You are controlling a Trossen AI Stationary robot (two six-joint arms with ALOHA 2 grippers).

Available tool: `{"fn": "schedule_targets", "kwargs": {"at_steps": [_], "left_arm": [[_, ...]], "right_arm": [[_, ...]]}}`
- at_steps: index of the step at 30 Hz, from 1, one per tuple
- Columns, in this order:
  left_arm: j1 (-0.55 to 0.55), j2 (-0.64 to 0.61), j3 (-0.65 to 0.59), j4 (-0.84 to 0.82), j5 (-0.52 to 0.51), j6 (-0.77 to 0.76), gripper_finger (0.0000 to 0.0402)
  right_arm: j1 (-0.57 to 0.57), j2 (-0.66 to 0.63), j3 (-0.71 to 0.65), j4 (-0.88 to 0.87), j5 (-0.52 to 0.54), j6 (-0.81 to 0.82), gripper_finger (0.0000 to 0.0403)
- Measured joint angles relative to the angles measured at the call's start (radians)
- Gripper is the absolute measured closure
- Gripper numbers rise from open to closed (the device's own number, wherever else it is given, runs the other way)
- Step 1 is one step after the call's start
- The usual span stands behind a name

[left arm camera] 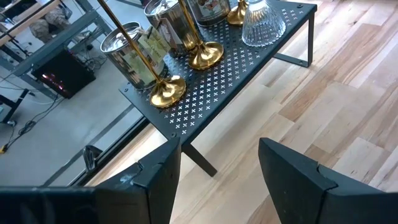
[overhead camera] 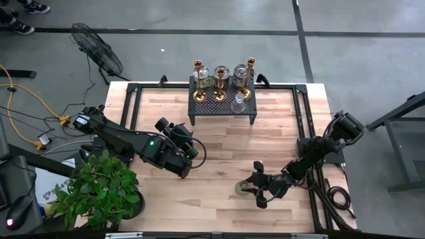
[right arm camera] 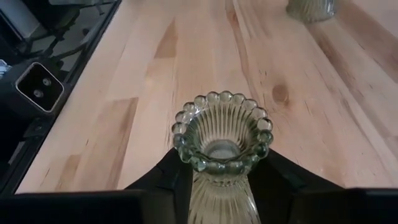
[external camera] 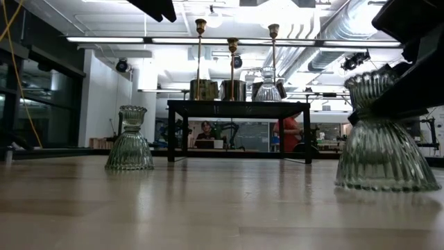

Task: Stock candles on shelf
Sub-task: Put the bottom gray candle holder on the shelf

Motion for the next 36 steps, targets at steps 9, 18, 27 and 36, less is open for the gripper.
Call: {"fn": "schedule_targets", "kwargs": {"at_steps": [9, 18, 27, 36], "left_arm": [[0.000, 0.000, 0.000, 0.000, 0.000, 0.000, 0.0192], [0.000, 0.000, 0.000, -0.010, -0.012, 0.003, 0.0192], [-0.046, 0.000, 0.000, -0.015, -0.056, 0.007, 0.0192], [-0.085, -0.114, -0.180, 0.234, 0.017, 0.146, 0.0192]], "right_arm": [[-0.046, 0.000, 0.087, -0.007, 0.099, -0.057, 0.0294], [-0.190, 0.000, 0.245, -0.168, 0.143, -0.068, 0.0295], [-0.324, 0.000, 0.306, -0.192, 0.210, -0.069, 0.0296], [-0.383, 0.000, 0.343, -0.189, 0.182, -0.126, 0.0296]]}}
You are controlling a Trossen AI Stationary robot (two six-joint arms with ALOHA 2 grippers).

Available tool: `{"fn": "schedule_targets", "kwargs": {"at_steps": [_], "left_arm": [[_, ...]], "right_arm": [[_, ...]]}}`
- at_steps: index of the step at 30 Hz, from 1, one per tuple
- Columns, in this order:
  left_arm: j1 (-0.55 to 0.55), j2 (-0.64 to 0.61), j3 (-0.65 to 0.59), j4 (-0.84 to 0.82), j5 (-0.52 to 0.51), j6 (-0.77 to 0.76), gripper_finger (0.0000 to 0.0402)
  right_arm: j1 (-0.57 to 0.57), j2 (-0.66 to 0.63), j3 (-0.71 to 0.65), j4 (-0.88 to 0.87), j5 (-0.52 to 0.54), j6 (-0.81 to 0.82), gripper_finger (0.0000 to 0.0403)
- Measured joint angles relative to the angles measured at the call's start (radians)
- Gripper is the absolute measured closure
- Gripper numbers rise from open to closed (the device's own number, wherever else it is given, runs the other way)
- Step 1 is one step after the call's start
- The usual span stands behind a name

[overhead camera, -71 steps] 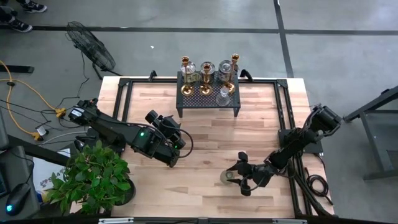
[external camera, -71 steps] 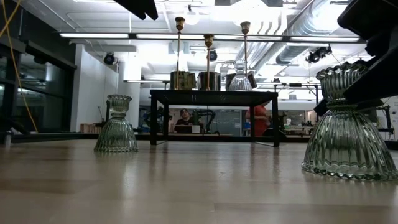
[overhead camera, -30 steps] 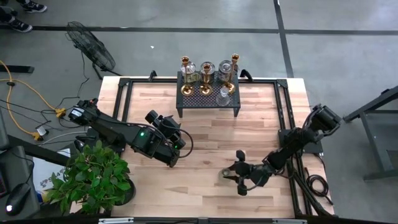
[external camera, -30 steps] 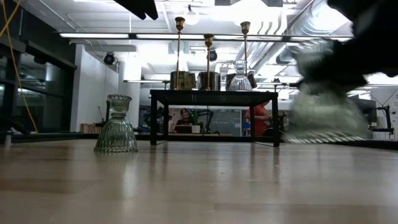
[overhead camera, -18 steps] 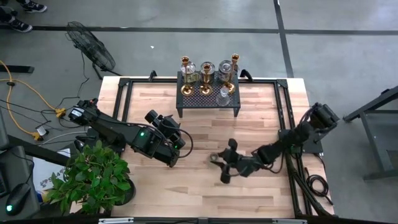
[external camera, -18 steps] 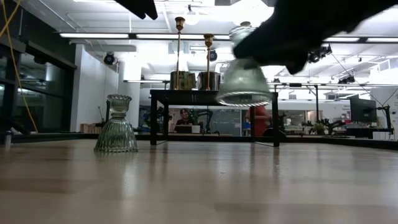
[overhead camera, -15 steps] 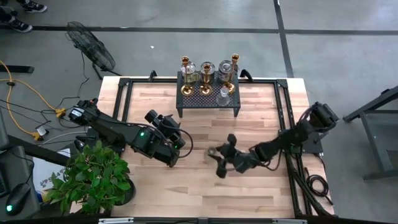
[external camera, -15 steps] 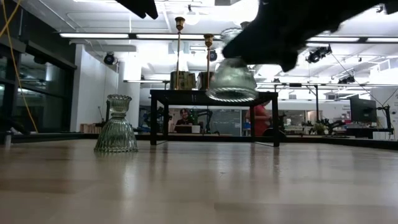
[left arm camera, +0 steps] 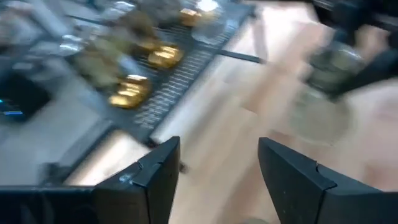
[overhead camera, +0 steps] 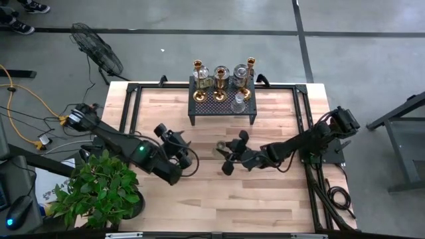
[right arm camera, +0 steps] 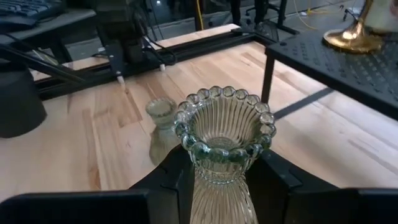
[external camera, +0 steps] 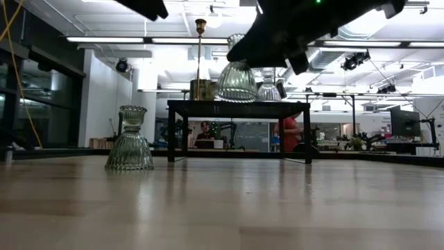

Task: Stock candles on shelf
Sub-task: Put the bottom gray candle holder on the shelf

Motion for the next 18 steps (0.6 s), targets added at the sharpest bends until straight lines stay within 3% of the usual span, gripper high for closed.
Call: {"fn": "schedule_targets", "kwargs": {"at_steps": [7, 18], "left_arm": [[0.026, -0.182, -0.320, 0.657, 0.224, 0.450, 0.0192], [0.121, -0.425, -0.803, 1.306, 0.486, 0.664, 0.0192]], "right_arm": [[-0.025, 0.000, 0.011, 0.015, 0.000, -0.024, 0.0296], [-0.120, 0.000, 0.065, 0.071, 0.030, -0.041, 0.0296]]}}
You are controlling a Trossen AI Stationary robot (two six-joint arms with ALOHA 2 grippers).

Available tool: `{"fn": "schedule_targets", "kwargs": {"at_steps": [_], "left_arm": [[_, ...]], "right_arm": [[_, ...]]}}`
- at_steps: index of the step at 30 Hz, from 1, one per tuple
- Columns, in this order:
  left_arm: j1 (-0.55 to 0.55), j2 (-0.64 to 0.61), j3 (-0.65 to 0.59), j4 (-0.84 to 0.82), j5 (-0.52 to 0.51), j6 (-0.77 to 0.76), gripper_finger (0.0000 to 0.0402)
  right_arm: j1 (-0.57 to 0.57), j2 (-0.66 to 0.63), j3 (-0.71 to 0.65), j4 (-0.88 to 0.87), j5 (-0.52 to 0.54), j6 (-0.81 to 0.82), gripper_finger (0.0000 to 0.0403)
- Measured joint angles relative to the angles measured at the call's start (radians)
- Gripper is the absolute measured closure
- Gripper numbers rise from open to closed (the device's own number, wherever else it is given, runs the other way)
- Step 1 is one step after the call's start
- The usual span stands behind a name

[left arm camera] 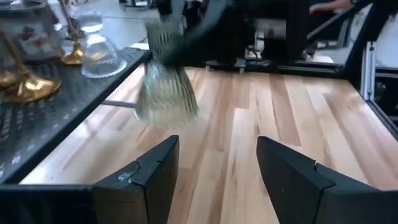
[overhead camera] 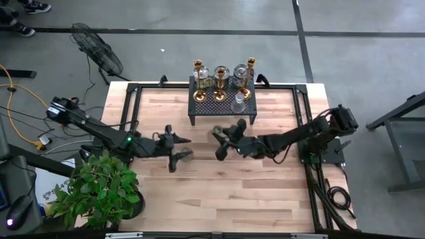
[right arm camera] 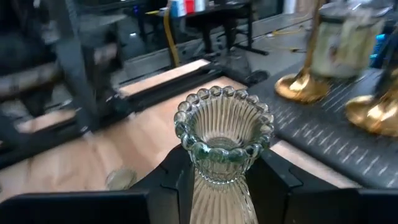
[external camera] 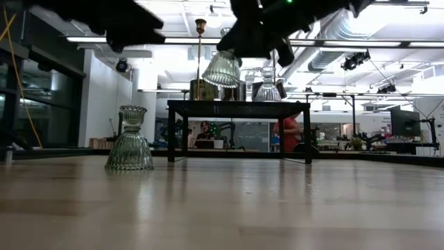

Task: Stock candles on shelf
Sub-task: Put the bottom gray candle holder on the shelf

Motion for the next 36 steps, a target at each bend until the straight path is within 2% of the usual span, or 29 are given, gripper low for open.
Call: {"fn": "schedule_targets", "kwargs": {"at_steps": [4, 12, 26, 36], "left_arm": [[0.014, -0.030, -0.103, 0.158, 0.008, 0.013, 0.0192], [0.012, -0.045, -0.137, 0.181, 0.011, 0.014, 0.0192], [0.012, -0.044, -0.137, 0.182, 0.015, 0.015, 0.0192], [0.012, -0.044, -0.137, 0.182, 0.014, 0.006, 0.0192]], "right_arm": [[-0.047, 0.000, 0.099, -0.125, 0.053, 0.001, 0.0296], [-0.172, 0.000, 0.240, -0.423, 0.076, 0.157, 0.0296], [-0.277, 0.039, 0.242, -0.439, -0.021, 0.159, 0.0296], [-0.300, 0.079, 0.242, -0.434, 0.011, 0.161, 0.0296]]}}
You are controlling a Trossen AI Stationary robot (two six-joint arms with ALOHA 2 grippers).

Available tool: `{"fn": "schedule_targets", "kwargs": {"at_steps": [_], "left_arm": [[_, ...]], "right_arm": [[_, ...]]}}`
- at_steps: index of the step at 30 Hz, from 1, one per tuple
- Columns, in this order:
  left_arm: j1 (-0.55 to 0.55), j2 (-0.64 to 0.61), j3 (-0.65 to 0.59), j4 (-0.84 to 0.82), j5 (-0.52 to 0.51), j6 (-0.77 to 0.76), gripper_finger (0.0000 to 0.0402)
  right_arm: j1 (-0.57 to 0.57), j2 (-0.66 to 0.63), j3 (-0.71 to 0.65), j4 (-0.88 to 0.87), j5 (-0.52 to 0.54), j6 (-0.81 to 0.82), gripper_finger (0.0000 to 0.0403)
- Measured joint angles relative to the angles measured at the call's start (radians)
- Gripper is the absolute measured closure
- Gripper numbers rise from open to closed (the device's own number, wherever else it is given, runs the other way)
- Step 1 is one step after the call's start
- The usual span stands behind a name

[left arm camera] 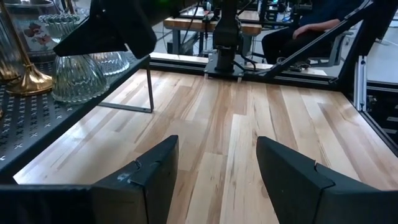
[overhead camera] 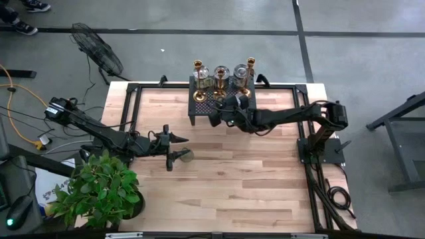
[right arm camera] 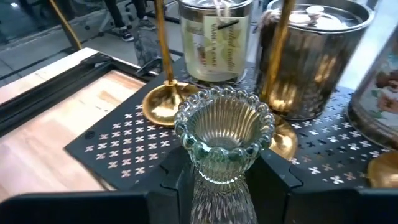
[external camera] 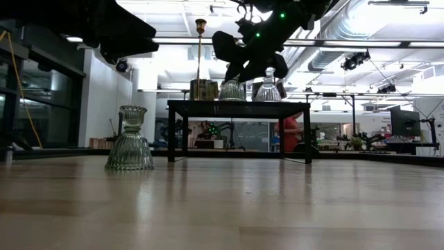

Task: Stock candles on shelf
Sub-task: Put the bottom gray candle holder on the shelf

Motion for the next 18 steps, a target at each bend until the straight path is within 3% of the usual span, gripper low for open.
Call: {"fn": "schedule_targets", "kwargs": {"at_steps": [18], "left_arm": [[0.000, 0.000, 0.000, -0.003, 0.000, 0.000, 0.0192]], "right_arm": [[-0.042, 0.001, -0.001, 0.026, 0.031, 0.002, 0.0293]]}}
